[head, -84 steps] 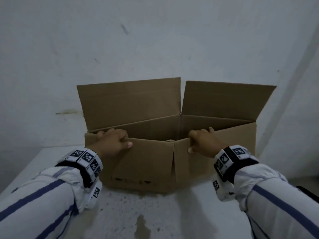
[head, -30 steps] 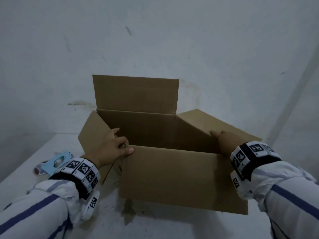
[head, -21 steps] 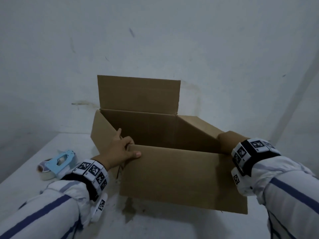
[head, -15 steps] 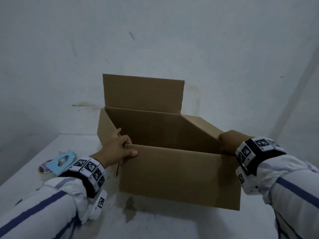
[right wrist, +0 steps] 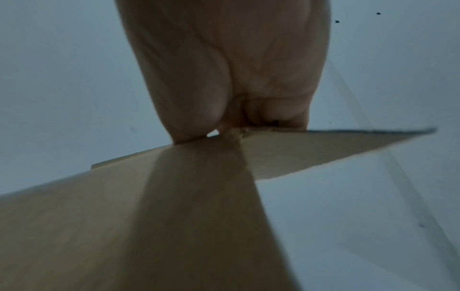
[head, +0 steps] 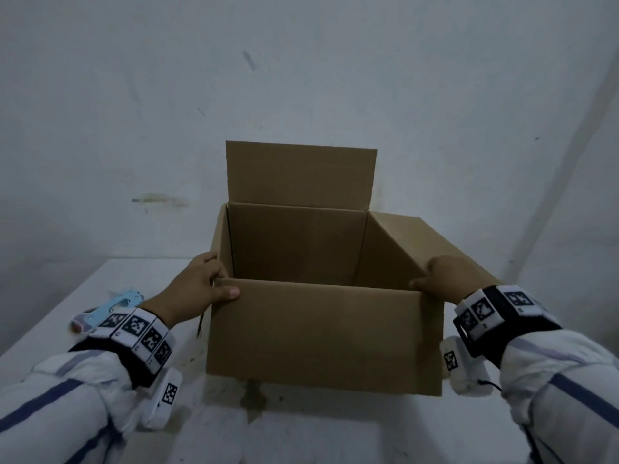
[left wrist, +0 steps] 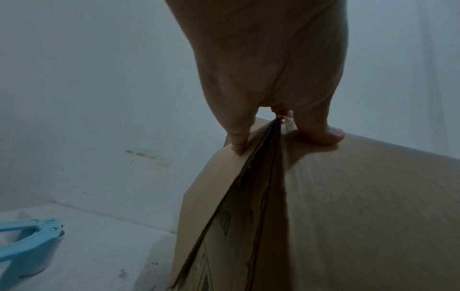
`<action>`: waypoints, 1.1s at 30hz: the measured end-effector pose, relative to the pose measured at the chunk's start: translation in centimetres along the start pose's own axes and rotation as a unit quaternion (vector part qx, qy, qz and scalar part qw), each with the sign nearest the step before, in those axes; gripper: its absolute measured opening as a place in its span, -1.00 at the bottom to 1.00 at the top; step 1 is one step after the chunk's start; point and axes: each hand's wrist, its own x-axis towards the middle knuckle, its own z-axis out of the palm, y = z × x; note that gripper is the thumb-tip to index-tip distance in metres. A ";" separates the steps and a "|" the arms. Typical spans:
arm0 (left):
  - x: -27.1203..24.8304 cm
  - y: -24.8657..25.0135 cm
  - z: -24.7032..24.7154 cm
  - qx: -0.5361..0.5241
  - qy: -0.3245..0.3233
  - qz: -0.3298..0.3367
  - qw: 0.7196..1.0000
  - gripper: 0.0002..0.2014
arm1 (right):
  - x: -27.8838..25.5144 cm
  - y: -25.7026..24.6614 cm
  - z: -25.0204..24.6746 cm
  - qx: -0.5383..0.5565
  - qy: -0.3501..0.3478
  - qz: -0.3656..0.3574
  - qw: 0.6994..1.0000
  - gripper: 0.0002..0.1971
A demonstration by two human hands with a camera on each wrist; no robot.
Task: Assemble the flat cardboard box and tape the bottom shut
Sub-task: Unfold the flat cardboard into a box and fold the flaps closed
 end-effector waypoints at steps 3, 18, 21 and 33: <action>0.3 -0.3 -0.3 0.003 -0.004 0.002 1.000 -0.79 | -0.6 -0.4 1.0 0.042 0.022 0.027 0.999 -0.86; -1.3 -4.1 -2.3 -0.087 -0.023 0.003 0.996 -0.64 | -2.2 -4.1 1.9 0.055 0.070 0.033 0.995 -0.76; -1.4 -4.0 -2.1 -0.123 -0.026 -0.002 0.992 -0.63 | -2.7 -4.0 1.9 0.068 0.084 0.050 0.993 -0.77; -0.7 -2.4 0.1 -0.128 0.040 -0.033 0.990 -0.81 | -2.6 -3.8 1.6 0.056 0.021 0.039 0.997 -0.74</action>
